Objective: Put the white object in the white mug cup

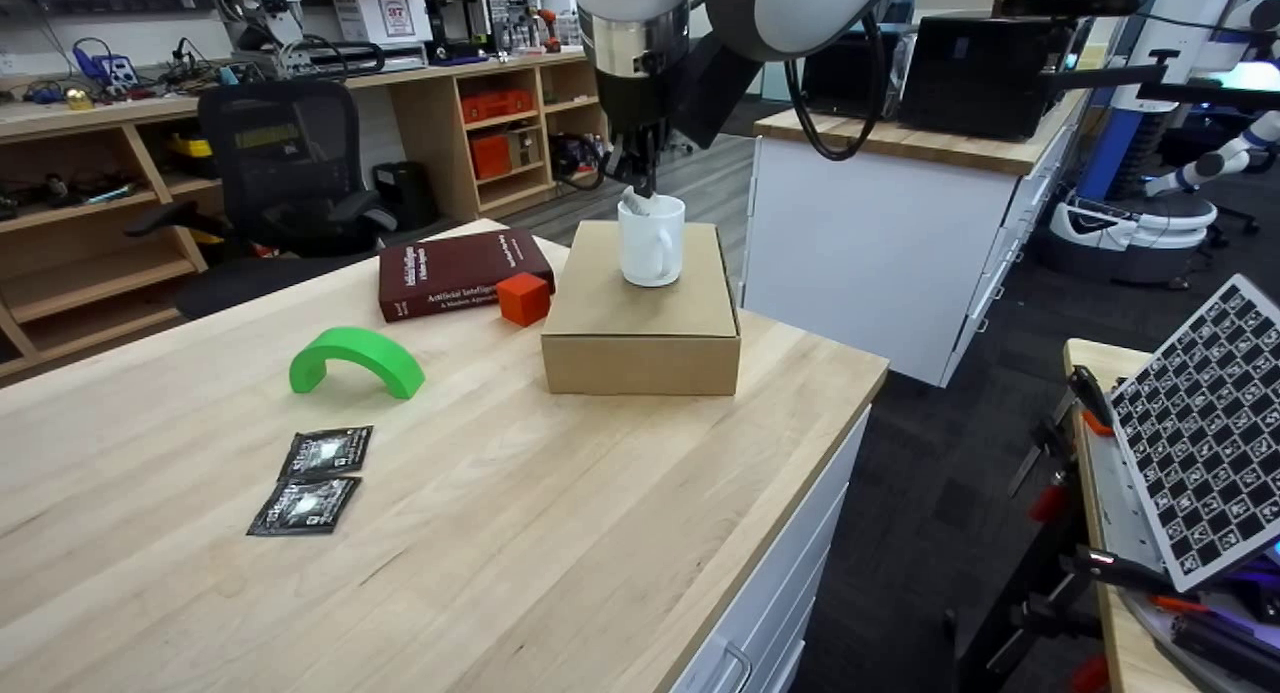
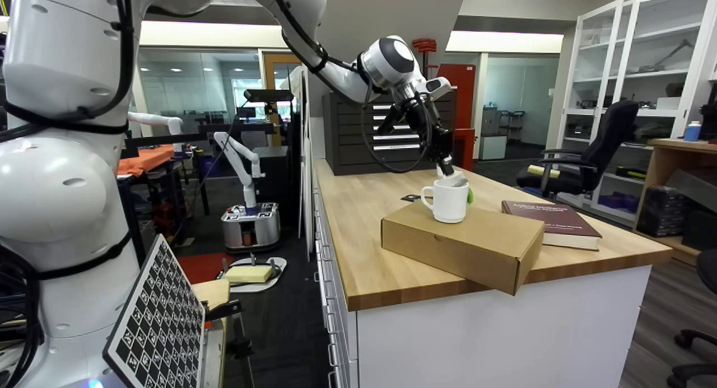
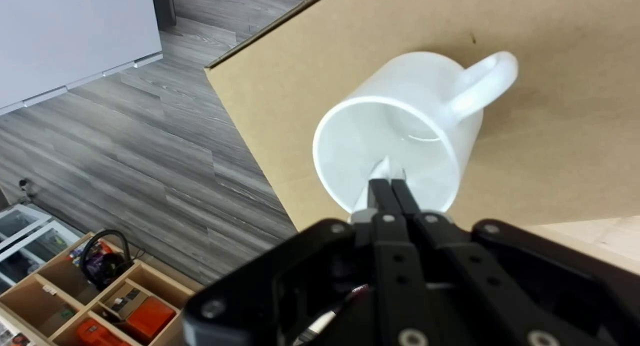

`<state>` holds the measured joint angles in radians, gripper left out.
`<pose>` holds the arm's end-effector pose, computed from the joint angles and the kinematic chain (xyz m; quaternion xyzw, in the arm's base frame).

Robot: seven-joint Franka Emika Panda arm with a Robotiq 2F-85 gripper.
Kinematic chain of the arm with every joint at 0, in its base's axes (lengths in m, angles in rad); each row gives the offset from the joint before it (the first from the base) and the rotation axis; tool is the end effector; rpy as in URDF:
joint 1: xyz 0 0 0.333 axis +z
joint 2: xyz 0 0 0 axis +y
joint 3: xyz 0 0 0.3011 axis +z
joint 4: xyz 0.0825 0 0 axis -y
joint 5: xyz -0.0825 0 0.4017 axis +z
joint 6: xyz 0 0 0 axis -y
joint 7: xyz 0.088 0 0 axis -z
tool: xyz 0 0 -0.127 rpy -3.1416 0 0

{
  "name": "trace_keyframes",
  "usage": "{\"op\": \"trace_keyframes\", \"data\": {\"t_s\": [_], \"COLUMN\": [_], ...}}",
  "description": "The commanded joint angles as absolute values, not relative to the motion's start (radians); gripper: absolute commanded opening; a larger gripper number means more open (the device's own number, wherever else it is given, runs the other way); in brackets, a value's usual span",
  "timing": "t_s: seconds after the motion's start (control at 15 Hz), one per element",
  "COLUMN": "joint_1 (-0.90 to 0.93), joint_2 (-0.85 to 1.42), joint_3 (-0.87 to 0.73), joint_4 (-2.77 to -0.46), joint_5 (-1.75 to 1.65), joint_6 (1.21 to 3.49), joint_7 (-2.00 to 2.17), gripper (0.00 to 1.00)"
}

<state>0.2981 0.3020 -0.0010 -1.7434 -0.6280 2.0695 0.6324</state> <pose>0.6434 0.1544 0.3727 0.9618 -0.0162 0.1327 0.2391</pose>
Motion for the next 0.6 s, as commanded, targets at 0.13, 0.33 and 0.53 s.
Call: {"op": "trace_keyframes", "data": {"t_s": [0.13,0.33,0.53], "joint_1": [0.280,0.282,0.282], "joint_2": [0.292,0.288,0.279], "joint_3": [0.018,0.017,0.019], "joint_4": [-1.750,-1.753,-1.764], "joint_5": [-0.596,-0.598,-0.603], "joint_6": [2.041,2.046,2.076], "joint_7": [0.634,0.639,0.644], "gripper": [0.30,0.47,0.66]}}
